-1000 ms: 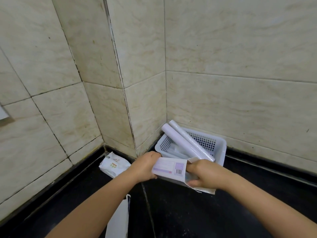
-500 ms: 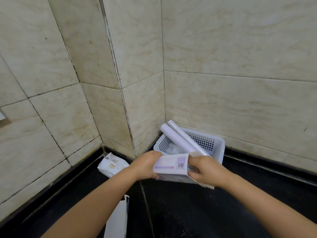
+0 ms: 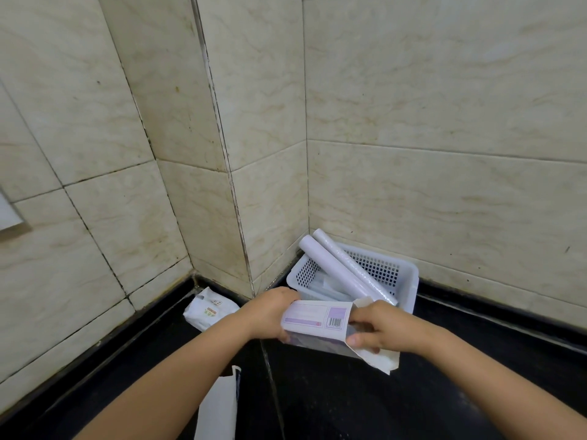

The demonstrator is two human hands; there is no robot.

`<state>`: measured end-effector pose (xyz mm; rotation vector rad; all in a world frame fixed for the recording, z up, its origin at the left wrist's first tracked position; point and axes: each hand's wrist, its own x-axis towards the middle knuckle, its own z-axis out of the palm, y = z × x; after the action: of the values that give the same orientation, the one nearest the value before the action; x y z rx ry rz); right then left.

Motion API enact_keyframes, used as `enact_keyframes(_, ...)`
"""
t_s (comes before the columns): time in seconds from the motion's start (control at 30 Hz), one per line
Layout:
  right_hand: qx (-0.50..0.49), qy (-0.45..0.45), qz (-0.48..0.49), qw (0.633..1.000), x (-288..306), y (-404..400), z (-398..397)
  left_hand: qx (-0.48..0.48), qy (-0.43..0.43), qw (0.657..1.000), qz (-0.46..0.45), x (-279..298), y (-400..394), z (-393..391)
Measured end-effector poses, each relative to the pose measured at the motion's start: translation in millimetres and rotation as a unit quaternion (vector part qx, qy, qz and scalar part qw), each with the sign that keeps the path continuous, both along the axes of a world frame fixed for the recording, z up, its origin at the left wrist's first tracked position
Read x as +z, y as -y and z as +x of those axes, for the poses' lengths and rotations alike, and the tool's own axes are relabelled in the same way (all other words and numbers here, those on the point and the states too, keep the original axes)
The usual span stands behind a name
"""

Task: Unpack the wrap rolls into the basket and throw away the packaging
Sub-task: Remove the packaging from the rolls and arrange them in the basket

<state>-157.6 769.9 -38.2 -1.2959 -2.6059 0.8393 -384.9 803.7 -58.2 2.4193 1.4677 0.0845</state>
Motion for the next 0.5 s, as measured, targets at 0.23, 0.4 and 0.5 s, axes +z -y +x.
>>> enact_keyframes(0.23,0.023,0.03,0.077,0.996,1.2,-2.0,0.0,0.002,0.013,1.0,-0.025,5.8,1.5,-9.0)
enact_keyframes(0.4,0.004,0.075,0.156,0.985,8.5,1.4,-12.8,0.001,0.012,0.999,-0.038,14.4,-4.1,-7.0)
enact_keyframes(0.5,-0.047,0.067,0.172,0.982,10.1,-0.5,-16.1,0.008,0.016,0.999,-0.037,15.6,-7.5,-2.2)
